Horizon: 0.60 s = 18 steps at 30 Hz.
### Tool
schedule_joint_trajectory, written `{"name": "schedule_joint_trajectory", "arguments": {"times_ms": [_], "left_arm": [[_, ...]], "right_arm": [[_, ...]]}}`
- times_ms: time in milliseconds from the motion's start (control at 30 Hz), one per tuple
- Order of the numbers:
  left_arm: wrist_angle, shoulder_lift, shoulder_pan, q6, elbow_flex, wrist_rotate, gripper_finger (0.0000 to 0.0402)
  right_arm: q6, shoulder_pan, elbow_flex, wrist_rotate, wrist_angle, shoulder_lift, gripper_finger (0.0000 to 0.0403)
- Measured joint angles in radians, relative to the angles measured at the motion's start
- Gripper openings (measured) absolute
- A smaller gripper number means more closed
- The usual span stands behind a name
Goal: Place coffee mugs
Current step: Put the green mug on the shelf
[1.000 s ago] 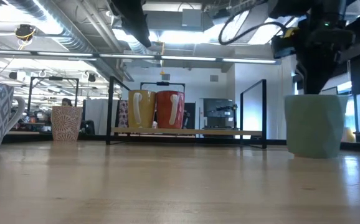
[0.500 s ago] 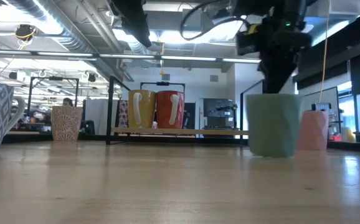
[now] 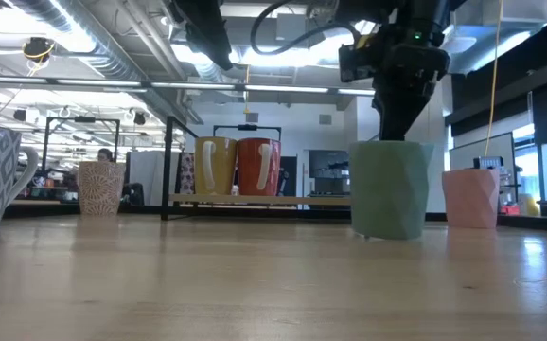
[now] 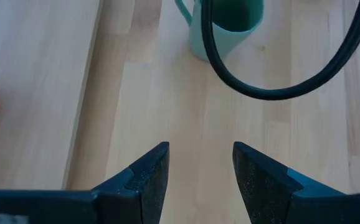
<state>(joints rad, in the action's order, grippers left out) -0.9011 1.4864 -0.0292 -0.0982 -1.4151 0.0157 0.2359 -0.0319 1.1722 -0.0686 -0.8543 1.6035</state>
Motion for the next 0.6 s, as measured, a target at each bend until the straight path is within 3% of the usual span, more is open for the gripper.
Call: {"name": "schedule_joint_trajectory", "arguments": {"times_ms": [200, 467, 600], "left_arm": [[0.000, 0.000, 0.000, 0.000, 0.000, -0.036, 0.0172], [0.001, 0.000, 0.000, 0.000, 0.000, -0.032, 0.0172], [0.008, 0.000, 0.000, -0.003, 0.000, -0.024, 0.0172]], "right_arm": [[0.029, 0.000, -0.015, 0.009, 0.022, 0.000, 0.0048], [0.020, 0.000, -0.007, 0.006, 0.014, -0.008, 0.0136], [0.005, -0.002, -0.003, 0.009, 0.008, -0.075, 0.0166]]}}
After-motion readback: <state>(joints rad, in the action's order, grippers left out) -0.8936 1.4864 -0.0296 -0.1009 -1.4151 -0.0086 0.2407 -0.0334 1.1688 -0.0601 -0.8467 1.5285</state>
